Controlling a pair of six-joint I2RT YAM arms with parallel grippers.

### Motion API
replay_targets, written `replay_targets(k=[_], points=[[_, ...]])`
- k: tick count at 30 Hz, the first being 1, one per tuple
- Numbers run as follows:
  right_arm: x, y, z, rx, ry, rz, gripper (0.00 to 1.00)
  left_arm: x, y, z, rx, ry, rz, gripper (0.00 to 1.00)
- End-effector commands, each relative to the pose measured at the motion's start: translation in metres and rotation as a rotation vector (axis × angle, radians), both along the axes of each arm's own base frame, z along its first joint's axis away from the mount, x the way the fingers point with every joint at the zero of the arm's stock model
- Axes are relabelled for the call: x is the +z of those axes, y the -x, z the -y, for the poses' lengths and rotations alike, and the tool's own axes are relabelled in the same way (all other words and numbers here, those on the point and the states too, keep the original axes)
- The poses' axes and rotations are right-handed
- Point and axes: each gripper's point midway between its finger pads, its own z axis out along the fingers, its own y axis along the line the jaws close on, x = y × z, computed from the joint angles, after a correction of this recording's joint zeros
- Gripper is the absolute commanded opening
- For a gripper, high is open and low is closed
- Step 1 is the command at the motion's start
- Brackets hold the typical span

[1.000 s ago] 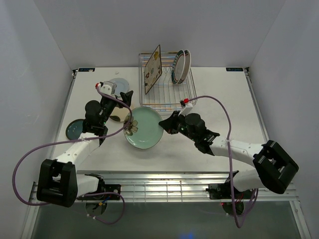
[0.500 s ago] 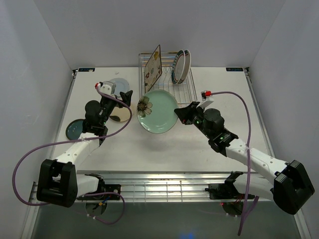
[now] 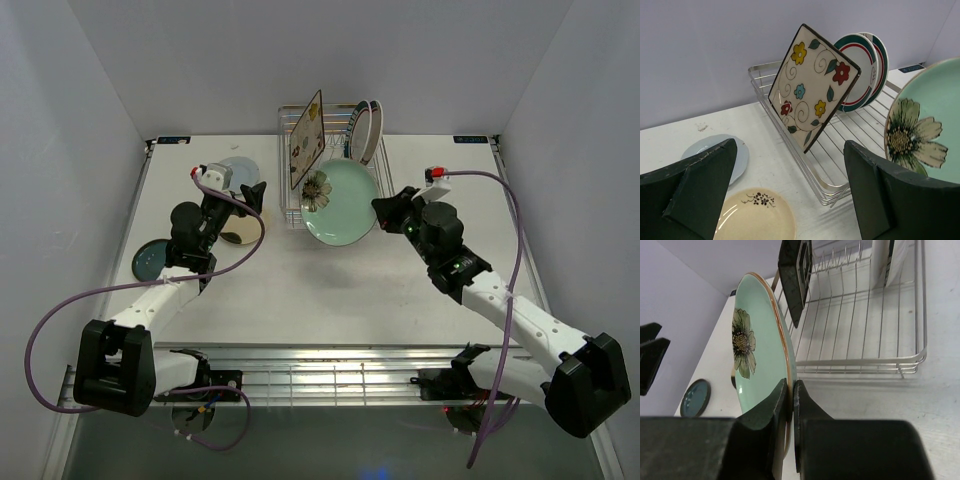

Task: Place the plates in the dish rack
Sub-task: Insert the plate into the dish rack.

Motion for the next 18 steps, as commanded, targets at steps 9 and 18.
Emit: replay_targets(k=[9, 18], points=[[0.153, -0.039, 0.028, -0.219, -0.099, 0.313, 0.08, 0.011, 0.005, 0.000, 0.001, 0.003, 0.045, 0.98], [0.174, -0.064, 0.037, -0.326, -0.006, 0.333, 0.08, 0.011, 0.004, 0.001, -0.002, 0.002, 0.045, 0.98]])
